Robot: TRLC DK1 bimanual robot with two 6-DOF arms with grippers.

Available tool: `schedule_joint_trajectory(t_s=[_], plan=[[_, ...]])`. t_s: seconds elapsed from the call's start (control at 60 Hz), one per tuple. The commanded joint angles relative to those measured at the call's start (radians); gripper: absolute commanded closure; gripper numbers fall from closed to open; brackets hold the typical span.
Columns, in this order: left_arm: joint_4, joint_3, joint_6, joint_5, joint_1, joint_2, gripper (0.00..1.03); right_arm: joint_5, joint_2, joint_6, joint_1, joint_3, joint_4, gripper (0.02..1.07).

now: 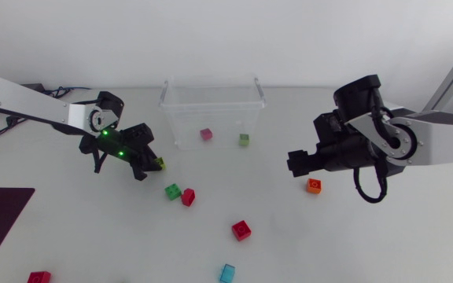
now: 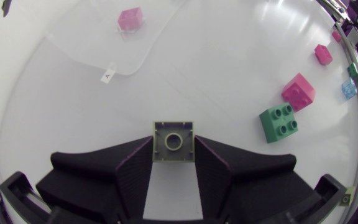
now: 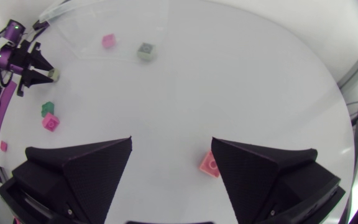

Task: Pick up the duplo bricks and place them in the container

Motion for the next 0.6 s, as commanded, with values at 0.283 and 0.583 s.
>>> schedule_joint_trajectory(t_s=[0.283, 0.583], plan=[[-0.073, -0.067, -0.061, 0.048, -0.003, -0.315, 0.82, 0.043, 0.101, 0.129, -0.042, 0.097, -0.164, 0.15], [-0.054, 0.021, -0.301, 0.045, -0.106, -0.464, 0.82, 0.087, 0.233, 0.194, -0.088, 0.132, -0.204, 0.19]])
